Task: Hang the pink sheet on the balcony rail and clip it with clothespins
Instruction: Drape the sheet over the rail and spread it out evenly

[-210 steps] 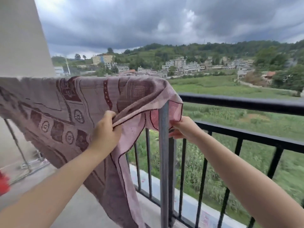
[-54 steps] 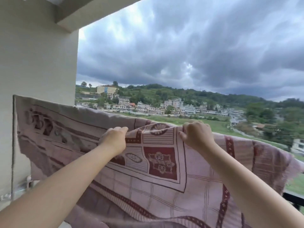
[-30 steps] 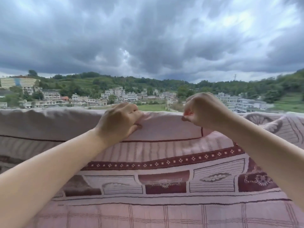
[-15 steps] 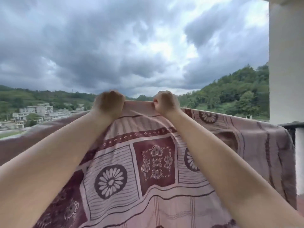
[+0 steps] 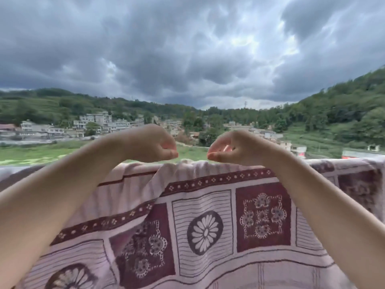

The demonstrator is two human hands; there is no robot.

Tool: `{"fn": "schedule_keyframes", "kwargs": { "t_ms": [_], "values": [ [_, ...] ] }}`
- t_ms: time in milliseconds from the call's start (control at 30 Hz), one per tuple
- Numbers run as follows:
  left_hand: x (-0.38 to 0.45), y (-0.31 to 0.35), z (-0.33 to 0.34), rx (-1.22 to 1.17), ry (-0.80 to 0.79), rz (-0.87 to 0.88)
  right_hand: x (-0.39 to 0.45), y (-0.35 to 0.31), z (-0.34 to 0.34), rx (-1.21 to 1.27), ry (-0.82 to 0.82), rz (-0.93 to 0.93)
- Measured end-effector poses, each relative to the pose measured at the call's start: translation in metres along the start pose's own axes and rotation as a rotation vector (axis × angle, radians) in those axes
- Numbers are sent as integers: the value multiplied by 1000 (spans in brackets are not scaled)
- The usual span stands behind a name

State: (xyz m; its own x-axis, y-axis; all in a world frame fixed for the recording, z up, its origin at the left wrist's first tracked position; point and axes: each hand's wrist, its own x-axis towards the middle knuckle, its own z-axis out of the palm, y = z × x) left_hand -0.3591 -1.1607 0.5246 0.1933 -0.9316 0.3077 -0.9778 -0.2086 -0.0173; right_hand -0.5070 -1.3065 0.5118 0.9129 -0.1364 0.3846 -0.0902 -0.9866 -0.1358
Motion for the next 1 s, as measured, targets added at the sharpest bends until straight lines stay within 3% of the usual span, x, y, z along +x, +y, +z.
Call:
{"fn": "schedule_keyframes", "kwargs": {
  "t_ms": [200,400,500,733,900,1000],
  "values": [
    [-111,-73,6,126,135,-22,36,-111,52,-109,143,-164],
    [-209,-174,-3,208,387,-95,80,-200,96,-185,292,-143],
    [-236,-210,-7,249,475,-47,94,-225,104,-184,254,-125],
    [-234,-237,-7,329,510,103,102,-237,108,-238,216,-64],
    [-204,-258,-45,450,518,-133,148,-240,84,-247,408,-13],
    [-171,-286,-73,603,435,-205,205,-231,80,-314,362,114]
  ]
}}
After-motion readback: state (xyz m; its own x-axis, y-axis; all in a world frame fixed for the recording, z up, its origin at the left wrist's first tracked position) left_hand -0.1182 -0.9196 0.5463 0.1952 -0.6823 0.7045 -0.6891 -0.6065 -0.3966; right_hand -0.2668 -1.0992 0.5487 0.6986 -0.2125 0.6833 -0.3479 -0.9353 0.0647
